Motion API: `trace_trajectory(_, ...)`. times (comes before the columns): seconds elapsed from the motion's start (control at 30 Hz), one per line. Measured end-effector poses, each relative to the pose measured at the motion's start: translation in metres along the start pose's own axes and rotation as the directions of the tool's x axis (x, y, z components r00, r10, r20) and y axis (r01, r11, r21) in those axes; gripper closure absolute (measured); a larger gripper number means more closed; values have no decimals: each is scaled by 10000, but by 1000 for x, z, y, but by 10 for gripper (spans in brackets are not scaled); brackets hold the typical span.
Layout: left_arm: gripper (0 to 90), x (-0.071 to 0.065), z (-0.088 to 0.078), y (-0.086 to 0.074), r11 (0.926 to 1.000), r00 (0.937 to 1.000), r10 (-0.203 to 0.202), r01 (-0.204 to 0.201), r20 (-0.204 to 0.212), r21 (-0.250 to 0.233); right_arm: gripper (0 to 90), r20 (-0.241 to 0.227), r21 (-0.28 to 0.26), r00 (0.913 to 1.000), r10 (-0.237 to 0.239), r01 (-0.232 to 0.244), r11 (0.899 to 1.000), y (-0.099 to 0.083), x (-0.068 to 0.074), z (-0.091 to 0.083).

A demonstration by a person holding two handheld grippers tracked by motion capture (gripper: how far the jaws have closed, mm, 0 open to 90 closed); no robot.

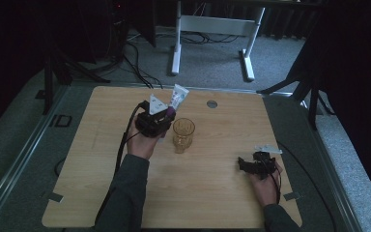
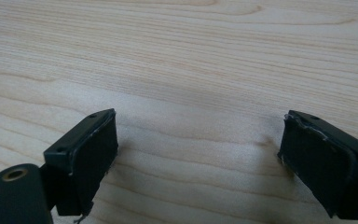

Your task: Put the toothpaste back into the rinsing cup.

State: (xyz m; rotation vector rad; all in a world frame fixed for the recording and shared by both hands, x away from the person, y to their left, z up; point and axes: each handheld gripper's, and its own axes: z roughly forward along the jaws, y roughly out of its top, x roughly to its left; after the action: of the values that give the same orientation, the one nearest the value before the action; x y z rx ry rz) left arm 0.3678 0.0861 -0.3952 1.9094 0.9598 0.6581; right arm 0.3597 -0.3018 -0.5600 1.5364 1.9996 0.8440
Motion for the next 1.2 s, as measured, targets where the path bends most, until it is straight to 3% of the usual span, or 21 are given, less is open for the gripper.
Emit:
trace_trajectory(0.7,720,-2,13,4,9998,9998,-100,103,177,-178,111,-13,-8,10000,-22,22,10000,0,0,0)
trace_trajectory(1.2,719,1,19,5,9980,9985,-482,492,255,-395,111,-20,-9,10000,-28,28,10000,0,0,0)
